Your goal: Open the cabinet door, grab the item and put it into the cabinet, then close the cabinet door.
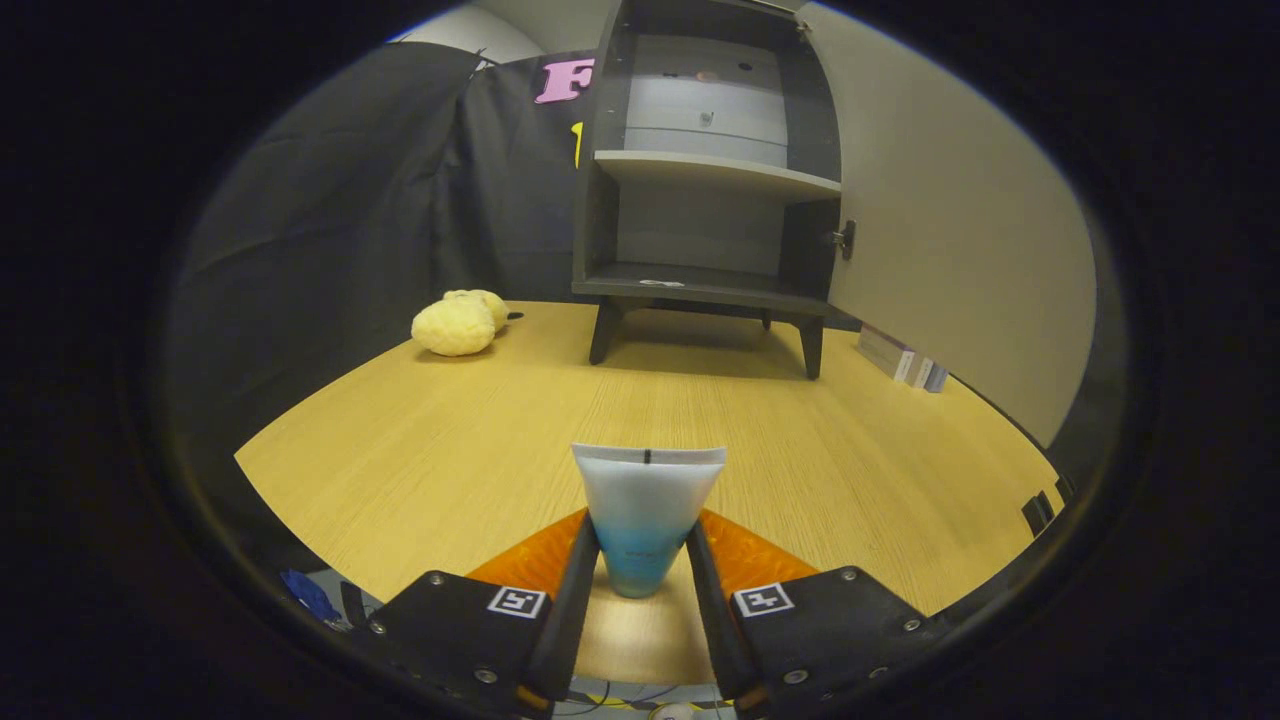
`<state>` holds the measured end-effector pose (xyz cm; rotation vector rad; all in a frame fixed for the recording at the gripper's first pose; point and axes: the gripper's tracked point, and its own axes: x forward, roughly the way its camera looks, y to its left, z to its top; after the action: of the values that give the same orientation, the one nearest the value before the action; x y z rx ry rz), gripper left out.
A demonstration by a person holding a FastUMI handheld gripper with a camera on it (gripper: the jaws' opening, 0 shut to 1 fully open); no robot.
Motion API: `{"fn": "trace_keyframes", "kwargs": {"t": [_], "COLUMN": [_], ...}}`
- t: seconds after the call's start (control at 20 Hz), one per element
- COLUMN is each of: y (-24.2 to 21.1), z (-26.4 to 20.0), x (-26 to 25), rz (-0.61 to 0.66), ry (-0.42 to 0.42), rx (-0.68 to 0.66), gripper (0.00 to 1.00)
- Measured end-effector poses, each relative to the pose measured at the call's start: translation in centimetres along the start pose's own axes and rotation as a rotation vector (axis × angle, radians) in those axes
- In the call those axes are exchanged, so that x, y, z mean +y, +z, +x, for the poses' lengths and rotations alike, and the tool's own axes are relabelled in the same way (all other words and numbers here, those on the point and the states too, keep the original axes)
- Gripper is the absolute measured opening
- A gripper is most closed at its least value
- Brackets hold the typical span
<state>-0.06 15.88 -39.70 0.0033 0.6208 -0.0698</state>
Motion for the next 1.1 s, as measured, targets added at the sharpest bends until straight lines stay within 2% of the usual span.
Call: {"fn": "trace_keyframes", "kwargs": {"t": [0.15,0.4,0.75,1.1], "y": [1.2,6.2,15.9,25.8], "z": [-0.3,-0.7,-1.7,-1.9], "x": [-0.3,-1.2,-2.1,-4.6], "rz": [-0.003,-0.012,-0.022,0.037], "ry": [-0.021,-0.029,-0.053,-0.109], "rx": [-0.006,-0.037,-0.148,-0.244], "gripper": [0.52,0.52,0.51,0.51]}}
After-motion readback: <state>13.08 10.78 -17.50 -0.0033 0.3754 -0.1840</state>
